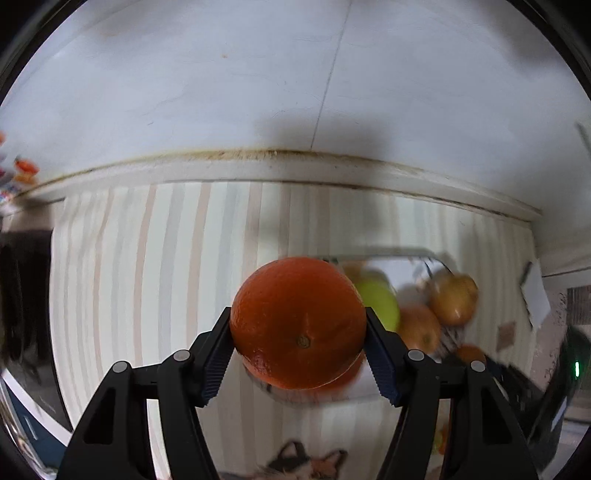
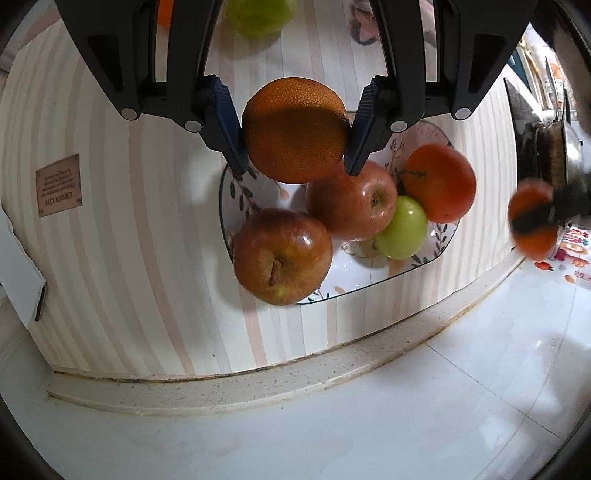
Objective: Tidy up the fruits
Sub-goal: 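Carry both small oranges onto the floral plate and open both tools, then move both open tools back toward the green apple and orange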
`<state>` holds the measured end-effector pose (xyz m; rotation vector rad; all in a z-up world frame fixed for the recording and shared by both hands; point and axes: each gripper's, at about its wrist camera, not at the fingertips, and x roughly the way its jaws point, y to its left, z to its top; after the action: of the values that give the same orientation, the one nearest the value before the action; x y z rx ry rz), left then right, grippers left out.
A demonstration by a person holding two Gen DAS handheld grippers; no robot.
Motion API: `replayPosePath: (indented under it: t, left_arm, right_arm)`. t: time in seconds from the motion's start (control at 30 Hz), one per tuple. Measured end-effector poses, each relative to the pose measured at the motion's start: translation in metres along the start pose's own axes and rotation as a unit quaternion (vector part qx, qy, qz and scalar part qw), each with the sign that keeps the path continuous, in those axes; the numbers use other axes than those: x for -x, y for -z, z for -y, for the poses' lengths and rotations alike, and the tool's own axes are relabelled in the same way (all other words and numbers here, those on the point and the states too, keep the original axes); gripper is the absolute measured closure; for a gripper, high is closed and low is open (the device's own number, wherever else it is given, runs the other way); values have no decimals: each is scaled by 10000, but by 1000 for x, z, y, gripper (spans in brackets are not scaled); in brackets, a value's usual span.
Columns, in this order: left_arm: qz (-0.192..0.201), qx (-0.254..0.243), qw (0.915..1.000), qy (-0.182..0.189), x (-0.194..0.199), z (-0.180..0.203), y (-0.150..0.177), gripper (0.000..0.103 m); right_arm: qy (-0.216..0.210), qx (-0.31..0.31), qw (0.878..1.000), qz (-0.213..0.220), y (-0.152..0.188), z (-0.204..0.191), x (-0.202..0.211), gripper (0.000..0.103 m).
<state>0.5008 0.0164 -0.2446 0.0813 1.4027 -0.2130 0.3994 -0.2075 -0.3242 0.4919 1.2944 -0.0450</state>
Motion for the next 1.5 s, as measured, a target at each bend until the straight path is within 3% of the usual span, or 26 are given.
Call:
replayPosePath:
  t: [0.17,0.33,0.57,0.67,0.73,0.9,1.17,1.5]
  left_arm:
    - [-628,-144,9977,197,-48,7,-33,40]
    - [-1144,-479,9922,86,-84,21,-33,39]
    - [-1212,-566,9910,-23,-89,23,-33,38]
    - [-1122,-553,9921,-2,-81,21,-37,32]
    - [-1003,-520,9936,45,-70,19,-39,18]
    - [-608,-507,9969,18,-33,12,-29,16]
    - [110,-417,9986,-292,13,21,31,16]
    - [614,-173,9979,-123,64,23,105,16]
  right_arm:
    - [10,-167,9999,-22,-2,3,-5,46]
    - [30,-208,9998,32,-4,4,-7,46]
    - [-10,-167,9997,158,-12,0,4,46]
    - [-52,-201,9997,93,-13,0,3,42]
    - [-127,-262,9996,51,-13,1,2,29]
    - [-59,-159,9999,23,-7,1,13,9]
    - [275,289,9988,277,11,-9,56,7]
    - [343,804,9942,628,44,-23,111,7]
